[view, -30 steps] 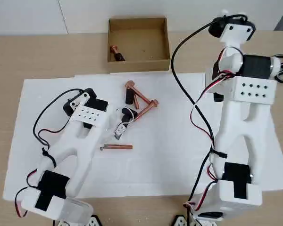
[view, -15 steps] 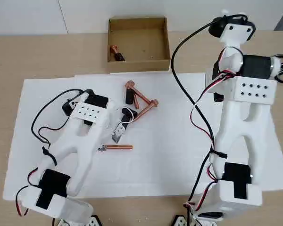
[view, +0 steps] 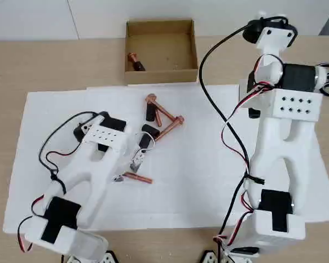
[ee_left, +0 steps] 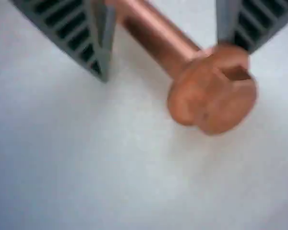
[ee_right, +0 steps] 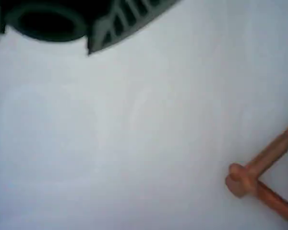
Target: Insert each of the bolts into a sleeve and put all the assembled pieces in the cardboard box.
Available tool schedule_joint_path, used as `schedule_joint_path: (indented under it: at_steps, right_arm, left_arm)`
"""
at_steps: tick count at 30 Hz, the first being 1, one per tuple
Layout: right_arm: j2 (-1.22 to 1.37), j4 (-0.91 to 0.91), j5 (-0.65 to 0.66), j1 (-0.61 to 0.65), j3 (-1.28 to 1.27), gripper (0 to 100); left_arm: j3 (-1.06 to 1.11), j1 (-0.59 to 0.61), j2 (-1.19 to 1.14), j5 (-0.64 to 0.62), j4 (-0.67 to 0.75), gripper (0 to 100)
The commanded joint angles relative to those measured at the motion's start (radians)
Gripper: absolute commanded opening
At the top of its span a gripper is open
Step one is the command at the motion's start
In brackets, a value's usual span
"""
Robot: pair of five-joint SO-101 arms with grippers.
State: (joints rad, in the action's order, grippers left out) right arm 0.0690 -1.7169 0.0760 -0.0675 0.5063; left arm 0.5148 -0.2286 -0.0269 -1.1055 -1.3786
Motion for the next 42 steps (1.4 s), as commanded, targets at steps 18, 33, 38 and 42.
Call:
schedule_joint_path:
  at_steps: [18, 33, 38, 42]
  right_arm:
    - [-0.028, -0.004, -0.012, 0.007, 0.005, 0.4]
    - [-0.028, -0.004, -0.012, 0.005, 0.005, 0.4]
    - [-0.028, -0.004, -0.012, 0.007, 0.005, 0.4]
    - [-0.030, -0.007, -0.012, 0.047, 0.005, 0.4]
  left_arm:
    - [0.091, 0.008, 0.014, -0.026, 0.166, 1]
    - [-0.306, 0.011, 0.018, 0.554, -0.072, 1]
    - [-0.455, 0.015, 0.017, 0.816, -0.129, 1]
    - [-0.539, 0.068, 0.009, 0.977, -0.101, 1]
